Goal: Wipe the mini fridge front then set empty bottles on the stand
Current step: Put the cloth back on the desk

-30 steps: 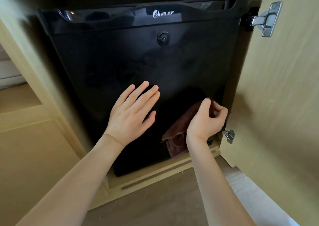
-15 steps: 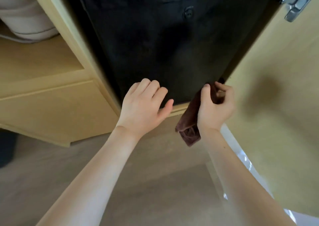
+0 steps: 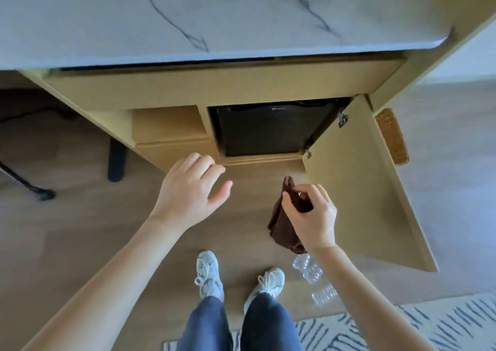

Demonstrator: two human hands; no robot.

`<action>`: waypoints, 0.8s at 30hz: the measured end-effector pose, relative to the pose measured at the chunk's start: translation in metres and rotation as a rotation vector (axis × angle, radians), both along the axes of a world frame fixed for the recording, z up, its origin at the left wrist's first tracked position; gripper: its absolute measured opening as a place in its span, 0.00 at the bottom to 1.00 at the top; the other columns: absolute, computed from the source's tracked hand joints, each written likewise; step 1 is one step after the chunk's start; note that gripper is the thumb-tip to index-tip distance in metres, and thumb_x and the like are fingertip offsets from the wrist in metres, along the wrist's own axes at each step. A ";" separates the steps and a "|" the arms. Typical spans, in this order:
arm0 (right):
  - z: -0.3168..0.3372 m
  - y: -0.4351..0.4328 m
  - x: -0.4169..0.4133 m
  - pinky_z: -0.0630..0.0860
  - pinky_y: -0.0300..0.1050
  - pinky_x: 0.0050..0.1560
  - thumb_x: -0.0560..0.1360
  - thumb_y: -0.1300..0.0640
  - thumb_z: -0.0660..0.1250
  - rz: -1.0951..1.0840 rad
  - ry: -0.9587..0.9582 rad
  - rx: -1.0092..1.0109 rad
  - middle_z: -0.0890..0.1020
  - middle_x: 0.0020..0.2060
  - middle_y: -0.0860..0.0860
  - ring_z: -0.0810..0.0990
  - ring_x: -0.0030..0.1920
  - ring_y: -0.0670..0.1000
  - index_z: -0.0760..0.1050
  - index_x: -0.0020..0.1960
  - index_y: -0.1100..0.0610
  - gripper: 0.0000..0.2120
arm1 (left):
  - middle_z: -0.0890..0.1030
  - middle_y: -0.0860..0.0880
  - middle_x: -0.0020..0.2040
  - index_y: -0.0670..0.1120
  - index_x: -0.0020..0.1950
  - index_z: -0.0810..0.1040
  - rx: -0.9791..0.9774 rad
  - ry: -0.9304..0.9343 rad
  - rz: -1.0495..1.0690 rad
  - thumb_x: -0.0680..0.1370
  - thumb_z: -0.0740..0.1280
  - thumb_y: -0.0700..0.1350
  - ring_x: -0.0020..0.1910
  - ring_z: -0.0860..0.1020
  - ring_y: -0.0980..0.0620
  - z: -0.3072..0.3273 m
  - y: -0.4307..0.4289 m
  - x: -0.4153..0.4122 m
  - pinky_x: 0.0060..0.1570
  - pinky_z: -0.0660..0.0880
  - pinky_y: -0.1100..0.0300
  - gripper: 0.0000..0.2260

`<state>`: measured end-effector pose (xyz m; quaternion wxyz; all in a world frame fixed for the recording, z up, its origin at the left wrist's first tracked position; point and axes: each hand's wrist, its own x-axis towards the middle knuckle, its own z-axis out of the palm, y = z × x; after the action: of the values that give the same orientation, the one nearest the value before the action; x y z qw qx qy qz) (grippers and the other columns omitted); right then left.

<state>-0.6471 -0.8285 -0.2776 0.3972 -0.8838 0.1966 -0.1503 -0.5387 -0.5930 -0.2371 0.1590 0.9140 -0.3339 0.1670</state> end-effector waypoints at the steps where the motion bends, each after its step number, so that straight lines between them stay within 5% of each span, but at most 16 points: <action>1: 0.030 0.004 -0.010 0.68 0.24 0.45 0.71 0.63 0.78 0.014 -0.008 0.016 0.79 0.39 0.51 0.75 0.39 0.45 0.80 0.43 0.60 0.07 | 0.78 0.47 0.42 0.42 0.48 0.82 -0.013 0.006 0.009 0.79 0.64 0.51 0.41 0.73 0.47 0.030 0.004 -0.011 0.37 0.72 0.56 0.14; 13: 0.262 0.022 -0.052 0.72 0.28 0.44 0.70 0.63 0.79 0.157 -0.281 0.065 0.80 0.39 0.43 0.79 0.43 0.44 0.81 0.45 0.55 0.09 | 0.80 0.50 0.44 0.44 0.48 0.83 -0.112 -0.032 0.103 0.78 0.65 0.53 0.43 0.77 0.51 0.236 0.028 -0.102 0.42 0.75 0.61 0.13; 24: 0.313 0.025 -0.046 0.74 0.27 0.44 0.72 0.61 0.77 0.227 -0.384 0.139 0.82 0.41 0.42 0.80 0.46 0.42 0.81 0.46 0.50 0.09 | 0.80 0.51 0.50 0.45 0.56 0.82 -0.104 -0.046 0.269 0.79 0.62 0.54 0.49 0.79 0.52 0.273 0.046 -0.121 0.46 0.77 0.61 0.16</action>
<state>-0.6928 -0.8035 0.0350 0.5014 -0.8260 0.0264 -0.2561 -0.6598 -0.5471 0.0357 0.1749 0.9369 -0.2029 0.2248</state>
